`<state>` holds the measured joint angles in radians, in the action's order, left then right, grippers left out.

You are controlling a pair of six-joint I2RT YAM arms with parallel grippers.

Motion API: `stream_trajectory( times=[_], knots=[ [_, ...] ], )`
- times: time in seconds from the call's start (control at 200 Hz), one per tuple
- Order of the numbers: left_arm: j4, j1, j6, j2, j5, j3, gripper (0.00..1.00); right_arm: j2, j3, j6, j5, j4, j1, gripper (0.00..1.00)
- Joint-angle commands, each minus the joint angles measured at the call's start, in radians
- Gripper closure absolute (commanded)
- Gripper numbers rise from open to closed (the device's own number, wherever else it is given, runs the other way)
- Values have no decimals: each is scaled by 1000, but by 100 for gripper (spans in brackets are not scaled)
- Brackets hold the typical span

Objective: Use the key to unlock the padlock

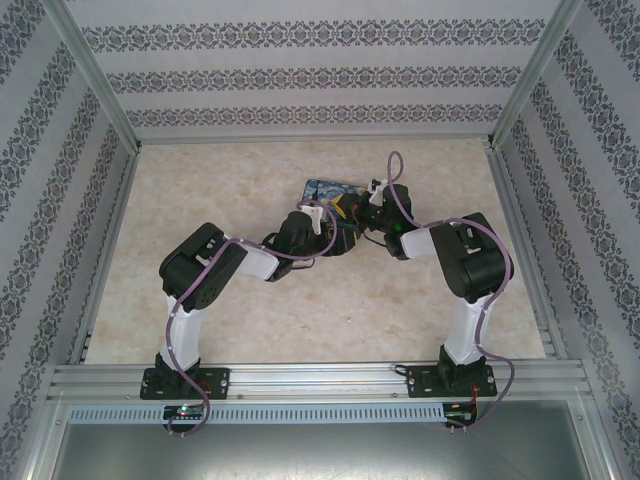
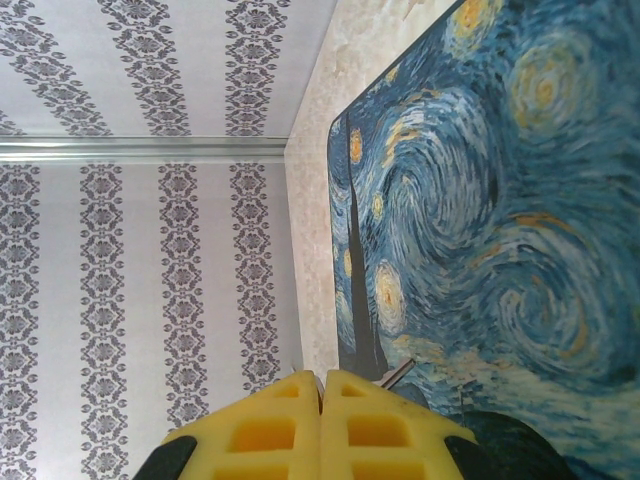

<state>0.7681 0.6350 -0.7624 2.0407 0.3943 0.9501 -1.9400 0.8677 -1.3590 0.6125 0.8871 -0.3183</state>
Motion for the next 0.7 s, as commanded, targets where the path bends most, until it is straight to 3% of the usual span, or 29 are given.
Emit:
stream_trajectory(
  times=[0.0,0.694],
  knots=[
    [140,-2,-75,21,31,-18,17,-41,-23,3,3,-19,-4,100],
    [291,-21,-230,9,-12,-96,22,-45,-36,1,-2,-8,-5,100]
  ],
)
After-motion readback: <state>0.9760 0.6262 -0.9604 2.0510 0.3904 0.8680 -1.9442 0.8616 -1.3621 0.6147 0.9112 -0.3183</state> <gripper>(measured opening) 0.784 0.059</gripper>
